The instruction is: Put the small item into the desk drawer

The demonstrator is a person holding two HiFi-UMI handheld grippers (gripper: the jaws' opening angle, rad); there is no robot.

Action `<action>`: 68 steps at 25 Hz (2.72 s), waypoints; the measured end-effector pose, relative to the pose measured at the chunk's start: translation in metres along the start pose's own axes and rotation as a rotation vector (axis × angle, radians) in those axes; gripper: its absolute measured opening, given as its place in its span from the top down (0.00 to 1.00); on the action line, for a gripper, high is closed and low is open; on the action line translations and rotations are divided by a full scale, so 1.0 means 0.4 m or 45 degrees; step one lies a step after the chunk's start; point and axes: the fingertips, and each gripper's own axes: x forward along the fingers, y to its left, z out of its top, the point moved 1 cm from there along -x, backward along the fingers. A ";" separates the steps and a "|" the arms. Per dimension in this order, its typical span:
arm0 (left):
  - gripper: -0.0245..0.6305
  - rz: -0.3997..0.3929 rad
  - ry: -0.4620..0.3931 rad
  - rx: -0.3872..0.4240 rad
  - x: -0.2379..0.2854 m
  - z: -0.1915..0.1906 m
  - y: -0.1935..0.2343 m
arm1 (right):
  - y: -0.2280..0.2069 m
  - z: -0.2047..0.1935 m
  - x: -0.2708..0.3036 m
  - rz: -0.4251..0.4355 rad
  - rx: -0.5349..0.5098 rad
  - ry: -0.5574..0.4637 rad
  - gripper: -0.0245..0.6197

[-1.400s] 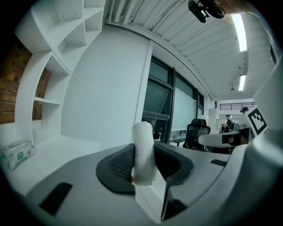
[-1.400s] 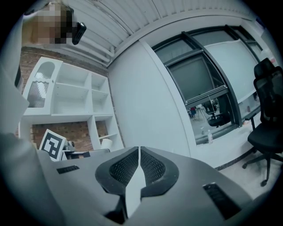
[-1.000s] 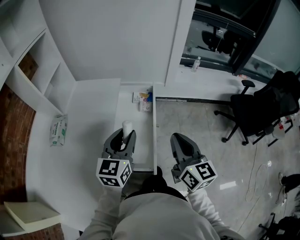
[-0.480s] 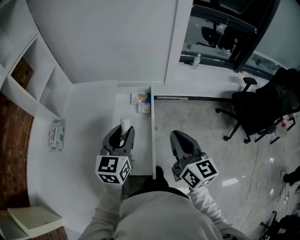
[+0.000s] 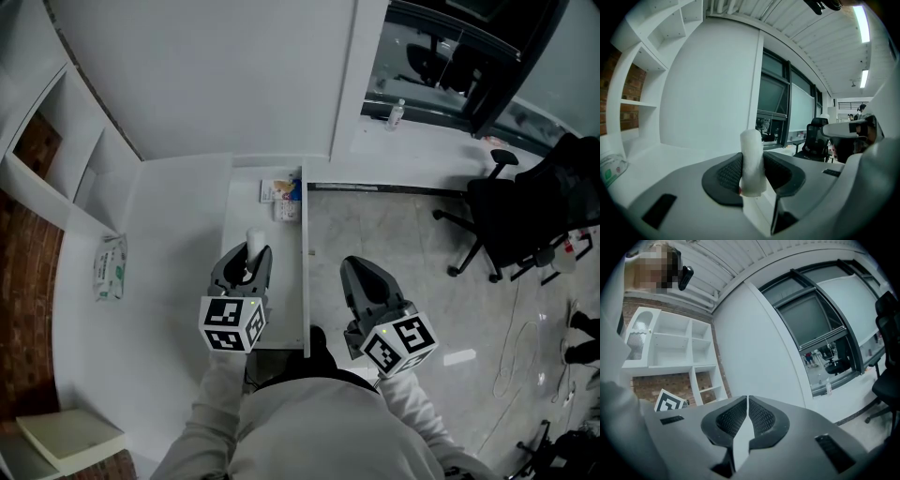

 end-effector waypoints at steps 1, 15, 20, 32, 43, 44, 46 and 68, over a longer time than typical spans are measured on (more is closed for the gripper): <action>0.74 0.001 0.017 -0.003 0.009 -0.013 0.004 | -0.001 0.000 0.002 -0.001 0.000 0.002 0.92; 0.74 0.043 0.386 -0.052 0.121 -0.300 0.067 | -0.005 -0.013 0.018 0.000 0.001 0.036 0.92; 0.74 0.035 0.516 -0.046 0.142 -0.388 0.065 | -0.011 -0.027 0.017 -0.004 0.020 0.060 0.92; 0.74 -0.009 0.730 -0.005 0.210 -0.519 0.052 | -0.032 -0.028 0.031 -0.006 0.030 0.070 0.92; 0.74 -0.031 0.914 0.004 0.221 -0.668 0.039 | -0.055 -0.032 0.031 -0.018 0.043 0.080 0.92; 0.74 -0.033 0.930 0.004 0.220 -0.677 0.038 | -0.059 -0.033 0.030 -0.022 0.045 0.081 0.92; 0.74 -0.033 0.962 0.005 0.218 -0.702 0.043 | -0.063 -0.035 0.027 -0.029 0.048 0.082 0.92; 0.74 -0.025 1.100 -0.045 0.191 -0.790 0.055 | -0.076 -0.050 0.034 -0.056 0.058 0.113 0.92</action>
